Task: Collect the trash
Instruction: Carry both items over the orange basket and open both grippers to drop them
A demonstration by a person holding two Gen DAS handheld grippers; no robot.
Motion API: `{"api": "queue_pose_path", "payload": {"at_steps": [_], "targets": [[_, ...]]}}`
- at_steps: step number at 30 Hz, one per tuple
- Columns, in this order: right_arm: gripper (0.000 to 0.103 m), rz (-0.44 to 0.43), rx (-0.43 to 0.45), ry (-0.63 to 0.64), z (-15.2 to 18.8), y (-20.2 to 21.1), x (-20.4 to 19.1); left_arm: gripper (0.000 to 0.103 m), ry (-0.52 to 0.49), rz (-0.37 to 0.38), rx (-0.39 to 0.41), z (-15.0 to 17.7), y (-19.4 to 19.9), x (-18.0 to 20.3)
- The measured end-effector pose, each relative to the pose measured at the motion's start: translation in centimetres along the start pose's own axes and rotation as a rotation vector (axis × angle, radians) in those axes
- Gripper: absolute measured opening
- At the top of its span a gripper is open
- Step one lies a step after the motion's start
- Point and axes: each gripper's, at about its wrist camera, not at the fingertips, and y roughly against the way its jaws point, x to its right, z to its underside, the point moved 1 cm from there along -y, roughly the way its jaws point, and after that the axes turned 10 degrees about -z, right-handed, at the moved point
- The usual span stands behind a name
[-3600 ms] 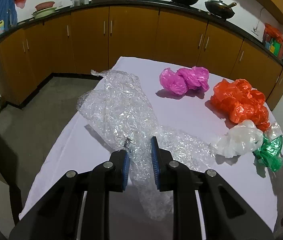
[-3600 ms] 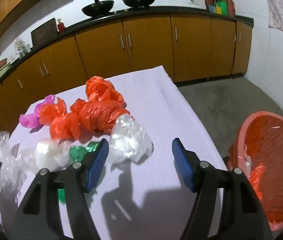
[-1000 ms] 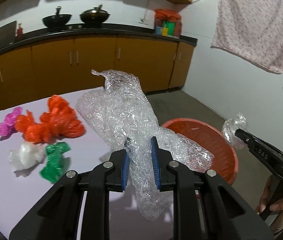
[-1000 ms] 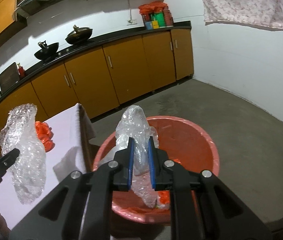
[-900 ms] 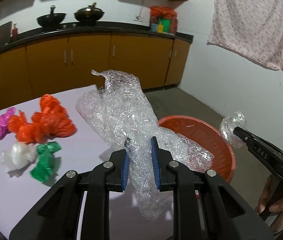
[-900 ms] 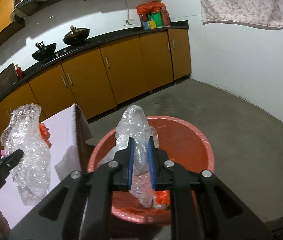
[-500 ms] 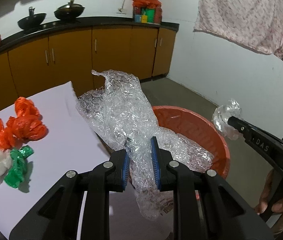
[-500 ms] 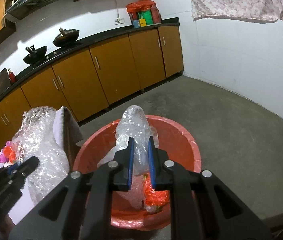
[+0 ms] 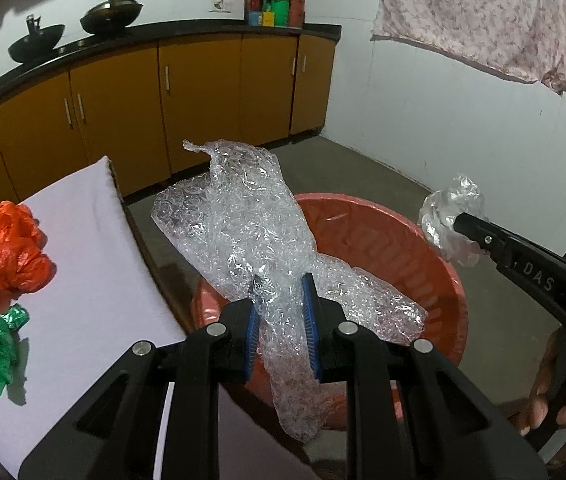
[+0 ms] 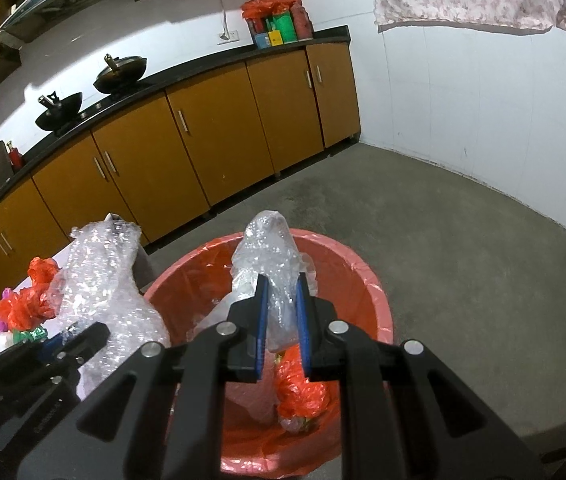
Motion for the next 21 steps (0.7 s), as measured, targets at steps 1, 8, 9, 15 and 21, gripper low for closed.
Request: {"api": "queue_pose_path", "payload": {"at_steps": [1,8,9,15,21], "targets": [[0.015,-0.004,0.0,-0.003,0.0,-0.1,0.1,0.021,-0.001,0.003,-0.003,0.0,-0.2,0.2],[0.029,-0.025,0.007,-0.027,-0.1,-0.3,0.9,0.033,-0.013,0.015,-0.009,0.0,-0.8,0.2],[0.03,-0.025,0.007,-0.031,0.0,-0.3,1.0,0.035,-0.008,0.014,-0.011,0.0,-0.9,0.1],[0.038,-0.01,0.012,-0.036,0.1,-0.2,1.0,0.041,0.017,-0.009,-0.018,0.3,-0.7,-0.8],[0.057,0.0,0.024,-0.011,0.4,0.1,0.1,0.055,0.041,-0.064,0.0,0.8,0.3,-2.5]]}}
